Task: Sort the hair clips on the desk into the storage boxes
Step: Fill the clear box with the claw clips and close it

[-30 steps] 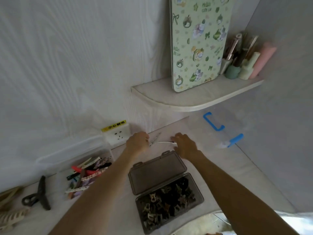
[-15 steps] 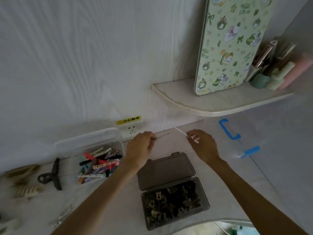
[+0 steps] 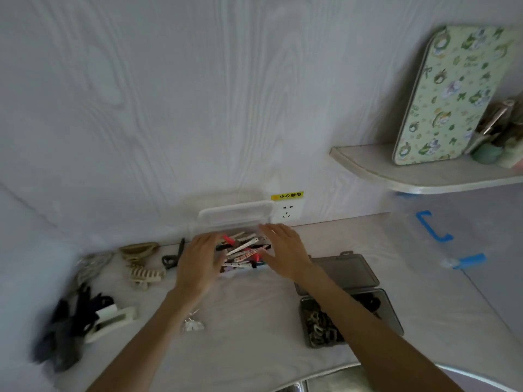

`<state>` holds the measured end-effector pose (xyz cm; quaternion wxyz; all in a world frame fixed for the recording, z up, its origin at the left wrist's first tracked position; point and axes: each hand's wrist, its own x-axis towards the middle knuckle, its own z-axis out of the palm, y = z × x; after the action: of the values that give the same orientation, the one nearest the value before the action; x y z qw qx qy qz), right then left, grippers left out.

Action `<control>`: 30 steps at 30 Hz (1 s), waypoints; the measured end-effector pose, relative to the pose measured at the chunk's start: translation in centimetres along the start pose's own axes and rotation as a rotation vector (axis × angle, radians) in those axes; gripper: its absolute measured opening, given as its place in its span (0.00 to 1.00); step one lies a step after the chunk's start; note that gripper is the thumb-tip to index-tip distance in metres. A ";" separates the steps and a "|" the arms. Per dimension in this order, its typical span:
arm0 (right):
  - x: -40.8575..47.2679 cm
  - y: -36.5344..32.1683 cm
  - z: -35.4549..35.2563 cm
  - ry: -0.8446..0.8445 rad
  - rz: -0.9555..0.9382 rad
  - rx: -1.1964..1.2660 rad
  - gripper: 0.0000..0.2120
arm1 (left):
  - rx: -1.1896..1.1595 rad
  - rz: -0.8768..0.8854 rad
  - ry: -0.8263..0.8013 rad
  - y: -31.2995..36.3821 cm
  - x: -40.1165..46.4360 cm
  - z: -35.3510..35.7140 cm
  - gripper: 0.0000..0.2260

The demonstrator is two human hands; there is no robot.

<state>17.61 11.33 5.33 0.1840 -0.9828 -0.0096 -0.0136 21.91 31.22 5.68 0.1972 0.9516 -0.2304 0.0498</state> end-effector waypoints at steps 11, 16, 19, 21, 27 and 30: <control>-10.7 6.0 -1.0 0.165 0.343 -0.047 0.19 | -0.081 0.504 -0.189 4.6 -2.4 1.4 0.07; -14.7 9.5 -2.9 0.220 0.889 0.031 0.26 | 0.063 0.670 -0.647 11.5 -2.8 4.1 0.29; -15.1 11.2 -3.5 0.065 1.210 0.448 0.30 | 0.228 0.701 -0.789 13.1 -3.6 6.4 0.48; -15.1 12.2 -3.2 0.032 1.219 0.717 0.30 | 0.274 0.704 -0.746 13.4 -3.7 8.0 0.50; -12.8 17.2 -5.4 0.557 1.423 1.010 0.38 | 0.305 0.603 -0.618 13.8 0.8 10.3 0.48; -12.0 19.9 -7.6 0.997 1.474 1.211 0.48 | 0.362 0.516 -0.599 13.7 2.9 10.5 0.44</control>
<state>5.93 -10.10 4.83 0.5861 -0.3757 0.6560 -0.2916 18.27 14.63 1.42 -0.0671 0.8546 -0.4952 -0.1411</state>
